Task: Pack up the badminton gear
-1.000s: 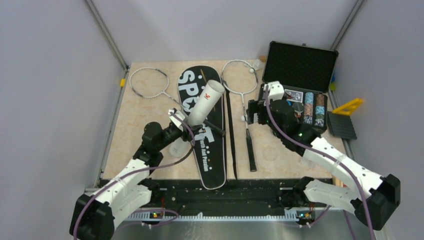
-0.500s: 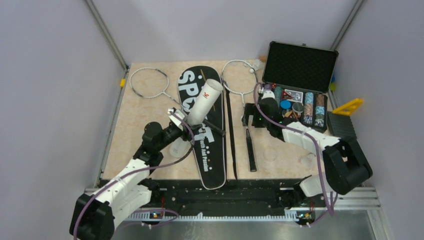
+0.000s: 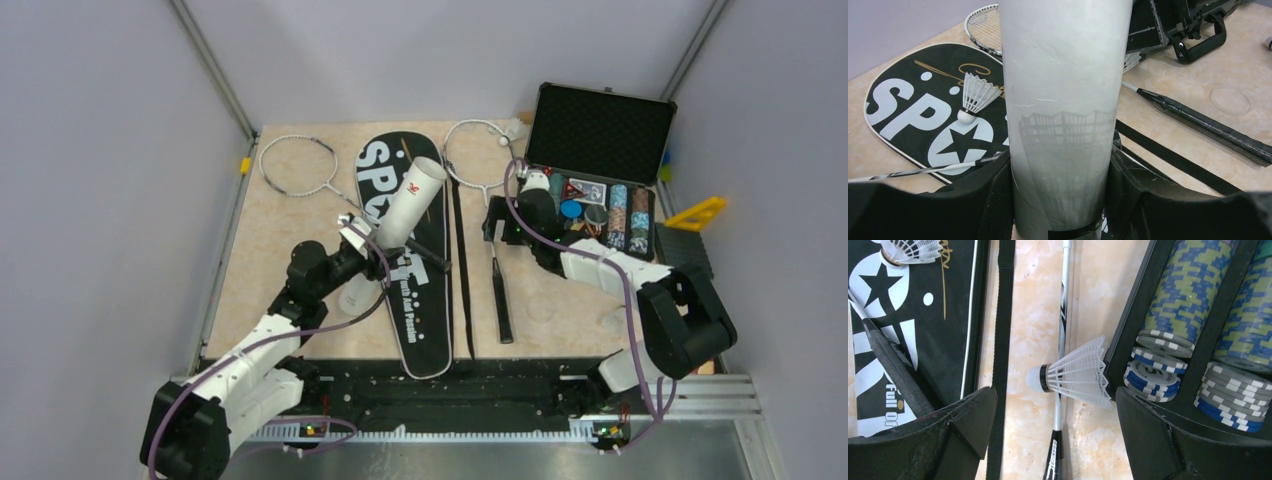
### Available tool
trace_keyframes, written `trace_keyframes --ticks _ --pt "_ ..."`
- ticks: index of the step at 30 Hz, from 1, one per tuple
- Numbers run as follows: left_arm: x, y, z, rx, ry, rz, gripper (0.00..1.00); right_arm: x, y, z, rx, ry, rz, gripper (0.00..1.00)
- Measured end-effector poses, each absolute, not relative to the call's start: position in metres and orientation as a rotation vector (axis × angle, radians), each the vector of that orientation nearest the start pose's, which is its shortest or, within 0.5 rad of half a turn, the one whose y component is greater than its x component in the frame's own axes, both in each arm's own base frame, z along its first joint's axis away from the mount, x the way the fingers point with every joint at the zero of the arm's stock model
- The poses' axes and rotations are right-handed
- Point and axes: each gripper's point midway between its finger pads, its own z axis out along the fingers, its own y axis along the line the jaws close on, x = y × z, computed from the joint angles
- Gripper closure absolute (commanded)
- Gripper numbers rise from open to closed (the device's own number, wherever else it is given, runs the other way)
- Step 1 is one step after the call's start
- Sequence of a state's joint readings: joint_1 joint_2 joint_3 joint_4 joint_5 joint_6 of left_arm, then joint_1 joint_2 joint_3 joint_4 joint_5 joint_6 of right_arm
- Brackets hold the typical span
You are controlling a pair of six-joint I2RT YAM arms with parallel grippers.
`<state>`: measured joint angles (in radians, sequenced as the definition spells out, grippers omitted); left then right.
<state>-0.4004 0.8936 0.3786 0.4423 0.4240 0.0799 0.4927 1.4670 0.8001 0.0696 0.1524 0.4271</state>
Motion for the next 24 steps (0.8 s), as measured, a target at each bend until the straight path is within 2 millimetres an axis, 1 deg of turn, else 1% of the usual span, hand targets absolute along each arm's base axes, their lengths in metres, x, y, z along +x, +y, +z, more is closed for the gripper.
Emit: trace_keyframes --ticks 3,6,9,11,13,19,24 --pt "0.277 -0.191 0.191 0.704 1.519 -0.587 0.76 0.367 0.185 0.102 0.005 2.167 0.356 0.1" --pt "0.278 -0.191 0.19 0.701 1.524 -0.584 0.76 0.374 0.184 0.1 -0.006 2.17 0.333 0.1" --pt "0.279 -0.191 0.191 0.698 1.523 -0.579 0.76 0.379 0.182 0.095 -0.008 2.179 0.317 0.15" --pt "0.28 -0.19 0.192 0.696 1.522 -0.577 0.76 0.379 0.182 0.092 -0.015 2.189 0.32 0.2" --pt "0.28 -0.19 0.193 0.695 1.521 -0.576 0.76 0.378 0.183 0.09 -0.028 2.197 0.333 0.27" --pt "0.281 -0.191 0.193 0.695 1.523 -0.576 0.76 0.371 0.198 0.086 -0.084 2.222 0.428 0.46" --pt "0.281 -0.191 0.193 0.695 1.523 -0.576 0.76 0.367 0.208 0.088 -0.113 2.224 0.498 0.63"
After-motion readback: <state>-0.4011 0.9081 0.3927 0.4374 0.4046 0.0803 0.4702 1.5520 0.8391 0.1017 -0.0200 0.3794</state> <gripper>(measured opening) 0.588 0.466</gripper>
